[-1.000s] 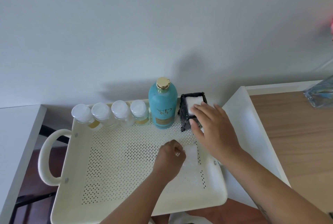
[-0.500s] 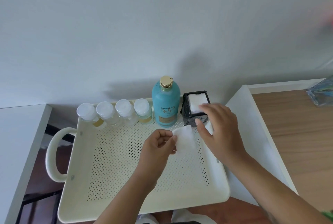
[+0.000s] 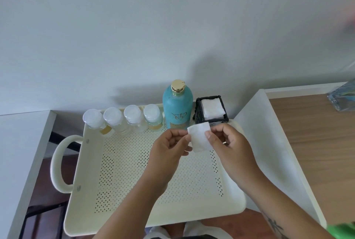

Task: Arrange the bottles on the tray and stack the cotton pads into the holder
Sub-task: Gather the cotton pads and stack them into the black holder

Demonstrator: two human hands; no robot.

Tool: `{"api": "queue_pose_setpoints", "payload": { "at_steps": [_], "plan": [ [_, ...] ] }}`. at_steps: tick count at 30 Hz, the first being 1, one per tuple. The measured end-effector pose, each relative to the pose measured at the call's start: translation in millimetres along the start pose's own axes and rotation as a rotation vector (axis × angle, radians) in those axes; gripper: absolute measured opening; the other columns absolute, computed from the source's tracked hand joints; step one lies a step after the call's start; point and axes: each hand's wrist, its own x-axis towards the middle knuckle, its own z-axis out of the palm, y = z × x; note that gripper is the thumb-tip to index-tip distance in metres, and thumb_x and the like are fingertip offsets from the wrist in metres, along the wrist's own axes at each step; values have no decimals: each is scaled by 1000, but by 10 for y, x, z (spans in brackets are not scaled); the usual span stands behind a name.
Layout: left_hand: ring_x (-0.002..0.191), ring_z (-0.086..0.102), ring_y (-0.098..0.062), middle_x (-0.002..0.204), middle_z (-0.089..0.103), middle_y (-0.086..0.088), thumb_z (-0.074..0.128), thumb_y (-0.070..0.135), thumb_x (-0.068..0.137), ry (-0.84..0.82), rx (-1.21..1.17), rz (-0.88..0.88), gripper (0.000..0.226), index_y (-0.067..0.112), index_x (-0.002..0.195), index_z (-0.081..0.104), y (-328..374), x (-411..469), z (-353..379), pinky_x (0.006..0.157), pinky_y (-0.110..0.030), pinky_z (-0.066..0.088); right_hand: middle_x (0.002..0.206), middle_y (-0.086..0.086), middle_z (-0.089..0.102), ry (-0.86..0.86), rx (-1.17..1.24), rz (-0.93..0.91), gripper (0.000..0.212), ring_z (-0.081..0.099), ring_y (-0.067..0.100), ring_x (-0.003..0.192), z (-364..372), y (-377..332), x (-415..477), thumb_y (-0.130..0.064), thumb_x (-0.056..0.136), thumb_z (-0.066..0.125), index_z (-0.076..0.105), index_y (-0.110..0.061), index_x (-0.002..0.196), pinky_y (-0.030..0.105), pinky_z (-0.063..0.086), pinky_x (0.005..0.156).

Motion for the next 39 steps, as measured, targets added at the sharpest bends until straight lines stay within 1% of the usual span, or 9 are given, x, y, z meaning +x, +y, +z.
{"api": "queue_pose_setpoints", "payload": {
  "at_steps": [4, 7, 11, 15, 19, 29, 33, 36, 39],
  "plan": [
    [80, 68, -10, 90, 75, 7, 67, 31, 90, 139, 247, -23, 2, 31, 91, 68, -155, 27, -124, 67, -22, 55, 85, -10, 69, 45, -12, -8, 3, 61, 2, 78, -61, 3, 111, -30, 91, 64, 67, -28, 91, 8, 45, 65],
    [89, 62, -4, 101, 69, 16, 65, 32, 90, 210, 585, 57, 6, 32, 96, 63, -356, 48, -288, 77, -23, 48, 79, -18, 68, 94, 0, -23, 3, 59, -4, 72, -104, 4, 221, -28, 90, 65, 65, -29, 88, 7, 44, 63],
    [120, 46, -20, 127, 61, 4, 66, 29, 90, 201, 972, 211, 36, 18, 123, 59, -635, 64, -512, 98, -32, 38, 76, -13, 65, 183, -34, -42, 6, 56, -6, 67, -157, 3, 416, -30, 90, 65, 62, -34, 86, 6, 42, 60],
    [141, 27, -29, 154, 39, -1, 58, 44, 91, 200, 1192, 99, 57, 20, 141, 44, -840, 99, -680, 112, -50, 33, 79, -11, 65, 245, -15, 6, 6, 57, -1, 69, -211, 5, 628, -32, 91, 63, 65, -26, 93, 18, 44, 65],
    [149, 11, -29, 163, 18, 1, 45, 55, 92, 189, 1284, 42, 67, 25, 149, 29, -1000, 137, -800, 119, -49, 17, 79, -13, 64, 236, -34, 56, 4, 57, -6, 68, -206, 4, 778, -33, 90, 63, 64, -30, 87, 19, 42, 65],
    [150, 6, -27, 165, 10, 2, 38, 57, 93, 199, 1334, 57, 69, 24, 153, 25, -1082, 127, -853, 122, -45, 7, 93, -5, 61, 289, -265, -21, 11, 55, 14, 79, -25, 69, 827, -26, 90, 62, 57, -17, 94, 21, 37, 59],
    [150, 3, -25, 165, 7, 4, 35, 59, 93, 187, 1333, 45, 70, 26, 153, 22, -1091, 130, -868, 122, -44, 6, 112, 5, 59, 357, -420, -278, 19, 53, 20, 104, -43, 27, 692, -18, 93, 55, 59, -9, 110, 24, 42, 83],
    [150, 2, -25, 165, 6, 5, 34, 60, 93, 190, 1333, 50, 70, 27, 153, 21, -1109, 132, -871, 121, -44, 5, 127, 14, 62, 253, -618, -475, 33, 55, 29, 120, 8, 35, 523, -12, 94, 53, 60, -1, 123, 34, 43, 100],
    [150, 3, -26, 165, 8, 4, 35, 59, 93, 191, 1340, 55, 69, 26, 153, 22, -1124, 134, -874, 122, -45, 7, 136, 20, 58, 126, -796, -499, 43, 52, 34, 130, 102, 90, 372, -14, 91, 56, 56, 4, 130, 48, 44, 105]
  ]
}}
